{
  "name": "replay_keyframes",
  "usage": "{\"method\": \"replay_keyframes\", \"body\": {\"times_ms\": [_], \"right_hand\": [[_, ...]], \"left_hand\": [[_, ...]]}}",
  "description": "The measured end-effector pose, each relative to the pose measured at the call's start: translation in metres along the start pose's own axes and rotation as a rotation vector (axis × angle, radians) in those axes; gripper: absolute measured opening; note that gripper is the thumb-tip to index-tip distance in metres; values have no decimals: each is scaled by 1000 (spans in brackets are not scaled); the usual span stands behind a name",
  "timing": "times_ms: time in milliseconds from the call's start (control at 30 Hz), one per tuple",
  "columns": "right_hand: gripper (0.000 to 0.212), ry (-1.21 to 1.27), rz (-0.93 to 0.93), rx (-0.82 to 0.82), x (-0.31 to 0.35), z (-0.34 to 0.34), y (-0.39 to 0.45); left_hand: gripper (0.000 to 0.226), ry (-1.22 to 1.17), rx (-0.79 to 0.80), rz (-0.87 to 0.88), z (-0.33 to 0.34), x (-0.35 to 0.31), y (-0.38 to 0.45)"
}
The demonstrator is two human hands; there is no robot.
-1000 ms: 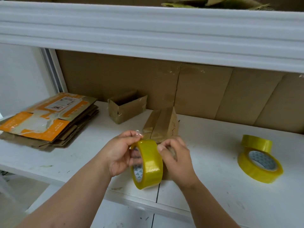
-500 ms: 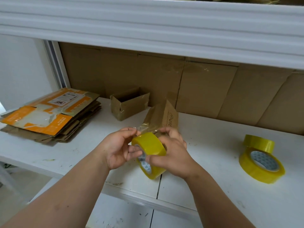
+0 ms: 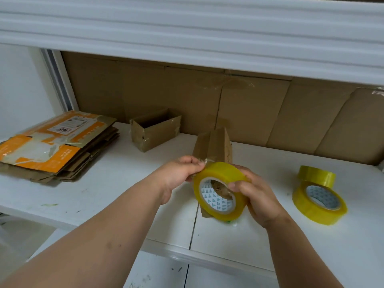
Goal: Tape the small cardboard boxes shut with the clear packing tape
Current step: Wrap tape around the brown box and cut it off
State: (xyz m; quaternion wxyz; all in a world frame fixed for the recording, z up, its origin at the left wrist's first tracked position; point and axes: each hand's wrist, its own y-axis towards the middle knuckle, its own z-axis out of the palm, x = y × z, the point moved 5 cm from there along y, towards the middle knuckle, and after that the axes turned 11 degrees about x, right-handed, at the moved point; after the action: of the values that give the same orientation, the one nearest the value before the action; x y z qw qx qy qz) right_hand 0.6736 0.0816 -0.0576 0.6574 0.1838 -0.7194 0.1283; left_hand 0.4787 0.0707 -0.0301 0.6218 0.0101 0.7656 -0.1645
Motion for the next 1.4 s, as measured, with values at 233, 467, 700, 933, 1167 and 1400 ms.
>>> {"method": "replay_keyframes", "body": {"times_ms": [233,467,700,933,1167,1400], "right_hand": [[55,116,31,-77,-12,-43,-23],[52,-51,61,-59,-9,-74,-40],[49,-222,98,119,19,-84,-34],[56,-329,91,186,23,-94,-24],[51,-237,18,263,27,-99,-28],[54,-221,-29,297,40,-98,-25]], "left_hand": [[22,-68,-44,7,44,-7,24],[49,31,-143,2,75,-1,53],[22,-136,-273,-5,74,5,47],[14,-230,-203,-37,69,9,43],[23,-144,-161,-21,74,2,42],[68,-176,-129,-133,80,5,36]]}}
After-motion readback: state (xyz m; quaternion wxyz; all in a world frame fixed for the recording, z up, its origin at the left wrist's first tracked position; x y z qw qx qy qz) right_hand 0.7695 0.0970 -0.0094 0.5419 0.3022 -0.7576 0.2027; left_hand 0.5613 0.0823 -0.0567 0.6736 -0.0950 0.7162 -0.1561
